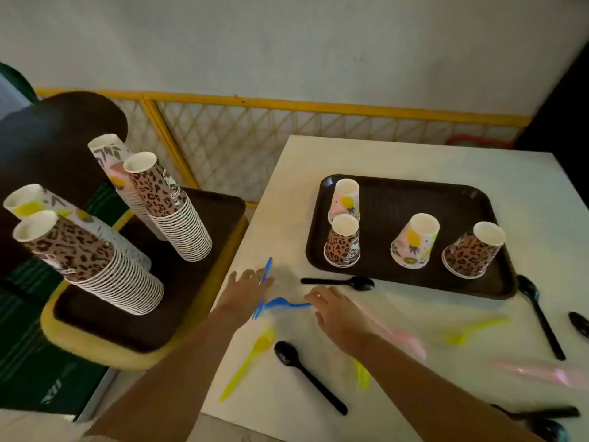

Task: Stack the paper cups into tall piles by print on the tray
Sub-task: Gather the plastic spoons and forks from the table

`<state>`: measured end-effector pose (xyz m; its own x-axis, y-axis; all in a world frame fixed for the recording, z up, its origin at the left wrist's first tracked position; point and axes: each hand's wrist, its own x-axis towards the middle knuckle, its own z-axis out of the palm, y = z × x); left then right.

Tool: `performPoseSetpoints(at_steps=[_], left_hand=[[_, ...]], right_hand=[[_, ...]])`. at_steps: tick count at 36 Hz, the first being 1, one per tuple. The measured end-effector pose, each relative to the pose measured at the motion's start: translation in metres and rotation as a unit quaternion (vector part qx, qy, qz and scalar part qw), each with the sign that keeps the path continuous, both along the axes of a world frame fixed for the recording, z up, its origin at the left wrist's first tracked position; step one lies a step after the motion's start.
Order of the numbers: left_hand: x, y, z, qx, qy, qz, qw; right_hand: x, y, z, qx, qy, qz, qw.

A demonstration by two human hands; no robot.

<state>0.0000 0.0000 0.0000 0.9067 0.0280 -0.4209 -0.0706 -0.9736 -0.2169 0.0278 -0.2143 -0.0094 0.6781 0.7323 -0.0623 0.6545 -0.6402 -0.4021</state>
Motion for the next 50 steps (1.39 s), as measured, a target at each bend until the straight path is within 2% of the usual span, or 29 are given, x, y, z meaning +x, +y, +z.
performPoseSetpoints(at_steps=[3,6,7,11,17,20,22,26,28,30,31,34,37,40,43,47,50], left_hand=[[0.010,0.013,-0.004,0.047,-0.002,-0.069,0.996],[0.020,0.021,-0.005,0.068,-0.033,-0.145,0.987],[0.022,0.022,-0.004,0.073,-0.041,-0.164,0.983],[0.028,0.030,-0.009,0.066,-0.074,-0.200,0.975],[0.023,0.039,-0.011,0.067,-0.065,-0.211,0.973],[0.014,0.046,-0.007,0.022,-0.157,-0.225,0.961],[0.004,0.053,-0.007,-0.022,-0.194,-0.205,0.959],[-0.027,0.049,-0.008,-0.137,-0.207,-0.077,0.966],[-0.043,0.038,-0.011,-0.223,-0.218,0.015,0.950],[-0.058,0.025,-0.012,-0.311,-0.170,0.122,0.927],[-0.065,0.019,-0.016,-0.337,-0.158,0.136,0.918],[-0.081,0.009,-0.023,-0.351,-0.107,0.141,0.919],[-0.088,0.004,-0.026,-0.317,-0.043,0.115,0.940],[-0.087,-0.002,-0.025,-0.270,-0.017,0.081,0.959],[-0.083,-0.005,-0.025,-0.282,-0.030,0.120,0.951],[-0.078,-0.007,-0.026,-0.285,-0.053,0.124,0.949],[-0.074,-0.009,-0.024,-0.289,-0.087,0.119,0.946]], right_hand=[[0.002,0.018,-0.011,0.009,-0.009,-0.023,1.000],[0.004,0.029,-0.028,-0.021,0.004,-0.033,0.999],[0.005,0.032,-0.032,-0.028,-0.016,-0.039,0.999],[0.006,0.040,-0.030,-0.043,-0.051,-0.062,0.996],[0.005,0.037,-0.027,-0.032,-0.062,-0.081,0.994],[0.003,0.035,-0.027,0.020,-0.068,-0.087,0.994],[-0.001,0.033,-0.020,0.056,-0.078,-0.102,0.990],[-0.020,0.031,-0.009,0.100,-0.049,-0.188,0.976],[-0.032,0.028,-0.002,0.041,0.013,-0.193,0.980],[-0.046,0.021,-0.003,-0.019,0.074,-0.167,0.983],[-0.053,0.019,-0.004,-0.025,0.093,-0.161,0.982],[-0.072,0.020,-0.011,-0.058,0.140,-0.160,0.976],[-0.081,0.023,-0.015,-0.094,0.167,-0.151,0.970],[-0.082,0.028,-0.012,-0.096,0.172,-0.167,0.966],[-0.080,0.029,-0.011,-0.101,0.156,-0.185,0.965],[-0.078,0.026,-0.008,-0.111,0.129,-0.191,0.967],[-0.078,0.023,-0.007,-0.061,0.132,-0.238,0.960]])
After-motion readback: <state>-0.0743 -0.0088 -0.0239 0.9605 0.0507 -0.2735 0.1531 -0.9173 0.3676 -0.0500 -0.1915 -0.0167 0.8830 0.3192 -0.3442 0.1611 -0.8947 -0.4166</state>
